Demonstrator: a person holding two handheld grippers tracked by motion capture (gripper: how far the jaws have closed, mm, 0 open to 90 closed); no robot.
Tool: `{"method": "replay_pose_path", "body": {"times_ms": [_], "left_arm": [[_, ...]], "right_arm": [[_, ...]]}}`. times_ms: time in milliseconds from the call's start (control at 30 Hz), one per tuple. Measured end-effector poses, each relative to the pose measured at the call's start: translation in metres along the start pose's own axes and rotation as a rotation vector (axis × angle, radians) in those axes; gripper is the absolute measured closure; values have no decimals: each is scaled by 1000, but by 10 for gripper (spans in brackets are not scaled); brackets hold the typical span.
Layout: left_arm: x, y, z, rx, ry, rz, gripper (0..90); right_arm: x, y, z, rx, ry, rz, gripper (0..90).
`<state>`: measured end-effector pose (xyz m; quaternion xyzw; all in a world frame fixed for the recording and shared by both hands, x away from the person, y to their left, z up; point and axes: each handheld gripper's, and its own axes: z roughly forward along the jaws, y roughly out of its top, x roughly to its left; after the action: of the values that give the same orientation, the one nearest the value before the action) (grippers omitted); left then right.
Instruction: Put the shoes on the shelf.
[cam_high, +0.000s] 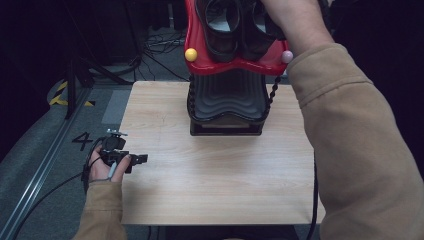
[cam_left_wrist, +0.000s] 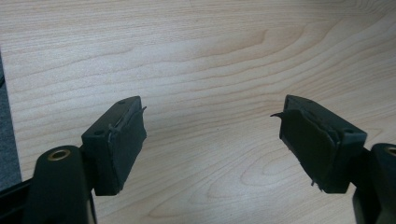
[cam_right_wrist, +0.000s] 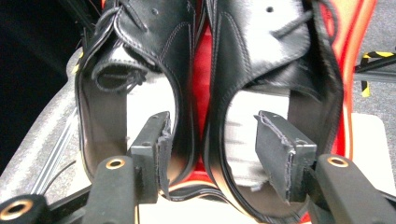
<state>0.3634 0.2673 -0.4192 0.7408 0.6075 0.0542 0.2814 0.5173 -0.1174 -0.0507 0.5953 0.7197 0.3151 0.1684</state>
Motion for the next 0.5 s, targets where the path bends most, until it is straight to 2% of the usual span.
{"method": "replay_pose_path", "body": {"times_ms": [100,267,333,500], "left_arm": [[-1,0,0,-1,-2,-8,230],[-2,0,0,3,5,4,230],[-2,0,0,4,4,-2,230],[-3,0,0,10,12,5,231]], "right_arm": [[-7,-5,-11,-5,5,-14,461],[-24,-19,-35,-9,13,-49,458],[-26,-21,-37,-8,15,-52,457],[-44,-34,-56,-8,25,-73,452]]}}
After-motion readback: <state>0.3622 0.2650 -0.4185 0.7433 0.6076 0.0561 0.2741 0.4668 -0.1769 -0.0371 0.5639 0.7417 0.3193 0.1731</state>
